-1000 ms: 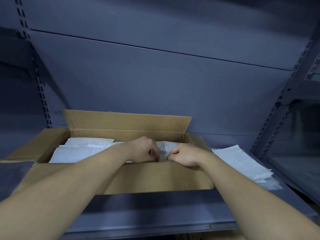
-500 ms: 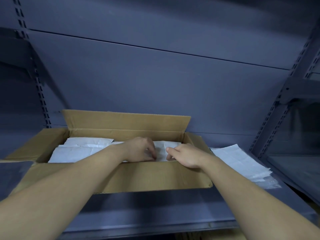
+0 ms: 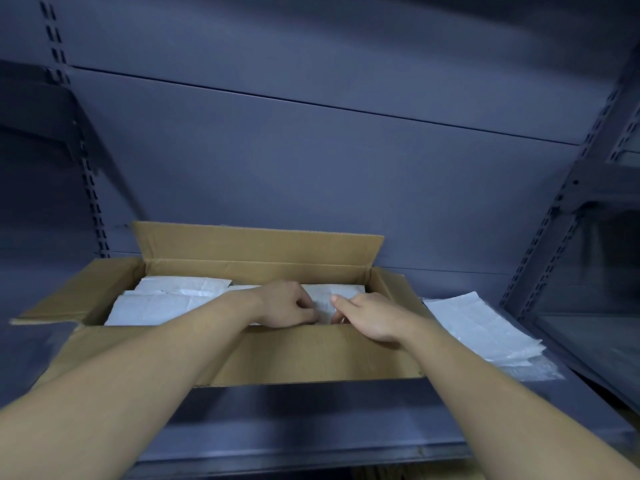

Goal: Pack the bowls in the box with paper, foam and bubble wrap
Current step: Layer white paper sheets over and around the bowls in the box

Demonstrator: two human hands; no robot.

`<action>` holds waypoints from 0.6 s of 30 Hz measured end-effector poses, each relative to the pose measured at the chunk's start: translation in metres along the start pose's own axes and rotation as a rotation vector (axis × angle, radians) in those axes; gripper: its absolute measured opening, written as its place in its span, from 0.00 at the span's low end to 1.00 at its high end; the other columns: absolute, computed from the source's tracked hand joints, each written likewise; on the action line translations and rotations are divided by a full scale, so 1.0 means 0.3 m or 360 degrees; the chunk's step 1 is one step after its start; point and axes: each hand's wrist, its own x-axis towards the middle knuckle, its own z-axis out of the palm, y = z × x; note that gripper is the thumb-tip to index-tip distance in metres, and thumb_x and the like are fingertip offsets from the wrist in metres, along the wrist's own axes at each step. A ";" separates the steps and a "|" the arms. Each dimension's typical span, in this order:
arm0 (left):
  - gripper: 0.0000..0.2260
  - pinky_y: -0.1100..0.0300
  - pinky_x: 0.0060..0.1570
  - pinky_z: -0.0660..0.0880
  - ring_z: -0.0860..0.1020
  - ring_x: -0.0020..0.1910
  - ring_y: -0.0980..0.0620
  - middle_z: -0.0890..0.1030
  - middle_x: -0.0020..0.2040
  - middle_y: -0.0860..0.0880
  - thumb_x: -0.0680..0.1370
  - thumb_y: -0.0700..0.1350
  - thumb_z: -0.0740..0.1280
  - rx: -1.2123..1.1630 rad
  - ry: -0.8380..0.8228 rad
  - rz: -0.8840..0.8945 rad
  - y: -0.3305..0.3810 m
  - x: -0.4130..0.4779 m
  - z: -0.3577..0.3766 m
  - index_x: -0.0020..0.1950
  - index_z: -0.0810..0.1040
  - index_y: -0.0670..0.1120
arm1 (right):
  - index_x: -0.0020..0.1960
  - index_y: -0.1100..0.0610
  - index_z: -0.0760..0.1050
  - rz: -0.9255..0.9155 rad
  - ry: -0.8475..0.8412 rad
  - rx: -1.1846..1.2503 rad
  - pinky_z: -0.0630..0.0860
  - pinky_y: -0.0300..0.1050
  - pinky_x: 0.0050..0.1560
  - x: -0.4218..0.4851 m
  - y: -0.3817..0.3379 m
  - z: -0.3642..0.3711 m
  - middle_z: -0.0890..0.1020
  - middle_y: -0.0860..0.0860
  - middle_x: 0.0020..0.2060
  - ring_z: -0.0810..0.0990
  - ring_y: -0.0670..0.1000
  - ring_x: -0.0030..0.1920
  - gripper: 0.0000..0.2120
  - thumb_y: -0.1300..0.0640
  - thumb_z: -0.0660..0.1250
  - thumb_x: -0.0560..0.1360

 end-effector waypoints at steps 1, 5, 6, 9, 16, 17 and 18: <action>0.17 0.48 0.50 0.76 0.77 0.41 0.49 0.82 0.41 0.47 0.77 0.58 0.62 0.0002 0.0009 0.0015 -0.004 0.001 -0.001 0.41 0.82 0.47 | 0.58 0.49 0.82 -0.0016 0.0040 0.0044 0.70 0.45 0.62 -0.006 0.000 0.000 0.80 0.47 0.59 0.76 0.48 0.60 0.27 0.38 0.47 0.82; 0.17 0.54 0.55 0.77 0.80 0.51 0.55 0.84 0.51 0.56 0.75 0.61 0.64 -0.0064 0.0243 0.0122 0.008 -0.011 0.001 0.54 0.84 0.52 | 0.50 0.53 0.80 -0.0165 0.0324 0.0103 0.76 0.54 0.52 -0.029 0.009 -0.009 0.81 0.48 0.47 0.78 0.50 0.48 0.19 0.42 0.55 0.82; 0.23 0.54 0.57 0.76 0.79 0.55 0.55 0.82 0.56 0.56 0.73 0.65 0.62 -0.0066 0.0321 0.0126 0.009 -0.014 0.001 0.60 0.81 0.52 | 0.54 0.49 0.80 -0.0190 0.0370 0.0044 0.74 0.50 0.52 -0.040 0.013 -0.014 0.79 0.47 0.50 0.76 0.49 0.51 0.17 0.42 0.56 0.81; 0.38 0.51 0.69 0.67 0.68 0.71 0.54 0.71 0.72 0.57 0.69 0.74 0.56 -0.0004 0.0355 0.0094 0.006 -0.011 0.009 0.74 0.68 0.55 | 0.69 0.44 0.73 -0.0210 0.0447 -0.0141 0.64 0.43 0.63 -0.080 0.034 -0.038 0.70 0.43 0.69 0.65 0.46 0.70 0.19 0.42 0.57 0.81; 0.39 0.55 0.75 0.55 0.55 0.78 0.56 0.62 0.77 0.58 0.70 0.76 0.56 0.0011 0.0352 0.0146 0.134 0.019 0.045 0.76 0.63 0.59 | 0.75 0.41 0.64 -0.0045 0.0532 -0.0351 0.54 0.55 0.76 -0.136 0.135 -0.031 0.61 0.44 0.77 0.52 0.48 0.78 0.23 0.39 0.49 0.82; 0.37 0.54 0.75 0.57 0.57 0.77 0.56 0.64 0.77 0.57 0.70 0.75 0.55 0.0035 0.0363 0.0155 0.156 0.028 0.051 0.76 0.64 0.59 | 0.75 0.42 0.64 -0.0023 0.0540 -0.0353 0.55 0.55 0.76 -0.143 0.153 -0.033 0.62 0.44 0.77 0.52 0.49 0.78 0.23 0.40 0.49 0.82; 0.35 0.54 0.74 0.59 0.59 0.76 0.55 0.66 0.76 0.57 0.71 0.74 0.55 0.0063 0.0363 0.0156 0.177 0.041 0.060 0.75 0.65 0.59 | 0.75 0.42 0.64 0.0002 0.0552 -0.0344 0.55 0.54 0.76 -0.149 0.174 -0.035 0.62 0.44 0.76 0.53 0.49 0.78 0.23 0.40 0.49 0.82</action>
